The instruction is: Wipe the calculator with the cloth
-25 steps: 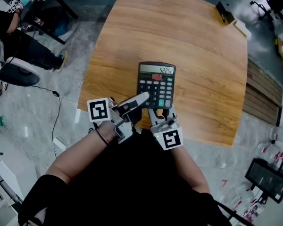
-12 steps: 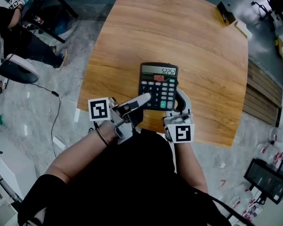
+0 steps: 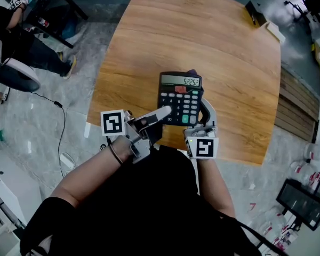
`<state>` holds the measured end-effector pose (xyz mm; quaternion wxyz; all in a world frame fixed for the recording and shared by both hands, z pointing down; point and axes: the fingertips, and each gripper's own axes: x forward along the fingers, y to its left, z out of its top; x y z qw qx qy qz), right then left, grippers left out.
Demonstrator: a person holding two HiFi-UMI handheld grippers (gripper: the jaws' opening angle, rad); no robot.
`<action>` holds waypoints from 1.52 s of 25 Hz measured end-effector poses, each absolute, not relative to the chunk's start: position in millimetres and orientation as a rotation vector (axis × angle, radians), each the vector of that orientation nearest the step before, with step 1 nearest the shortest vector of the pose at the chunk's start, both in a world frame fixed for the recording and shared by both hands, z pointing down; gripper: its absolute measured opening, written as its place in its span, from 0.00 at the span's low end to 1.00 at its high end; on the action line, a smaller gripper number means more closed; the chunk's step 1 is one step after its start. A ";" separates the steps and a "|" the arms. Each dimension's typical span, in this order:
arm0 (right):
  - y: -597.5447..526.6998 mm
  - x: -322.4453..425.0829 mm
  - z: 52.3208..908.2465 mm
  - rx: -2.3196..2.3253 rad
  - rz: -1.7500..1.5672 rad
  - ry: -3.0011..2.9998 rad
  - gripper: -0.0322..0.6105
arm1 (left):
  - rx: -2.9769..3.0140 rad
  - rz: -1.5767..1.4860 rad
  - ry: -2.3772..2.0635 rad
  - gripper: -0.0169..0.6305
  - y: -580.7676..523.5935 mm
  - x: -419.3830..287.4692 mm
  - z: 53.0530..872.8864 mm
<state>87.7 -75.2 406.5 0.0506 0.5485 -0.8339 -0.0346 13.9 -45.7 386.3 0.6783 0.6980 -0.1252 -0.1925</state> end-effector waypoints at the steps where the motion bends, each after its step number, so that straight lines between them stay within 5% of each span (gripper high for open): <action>1: -74.9 84.5 407.0 1.662 -0.096 -2.546 0.14 | 1.561 -0.436 -0.279 0.14 -45.6 14.0 386.4; 13: -45.2 21.4 393.7 1.454 -0.176 -2.705 0.14 | 1.570 -0.450 -0.289 0.14 -47.9 12.8 382.9; 38: -27.8 63.2 410.0 1.491 -0.158 -2.590 0.14 | 1.639 -0.385 -0.414 0.14 -72.9 -2.0 404.2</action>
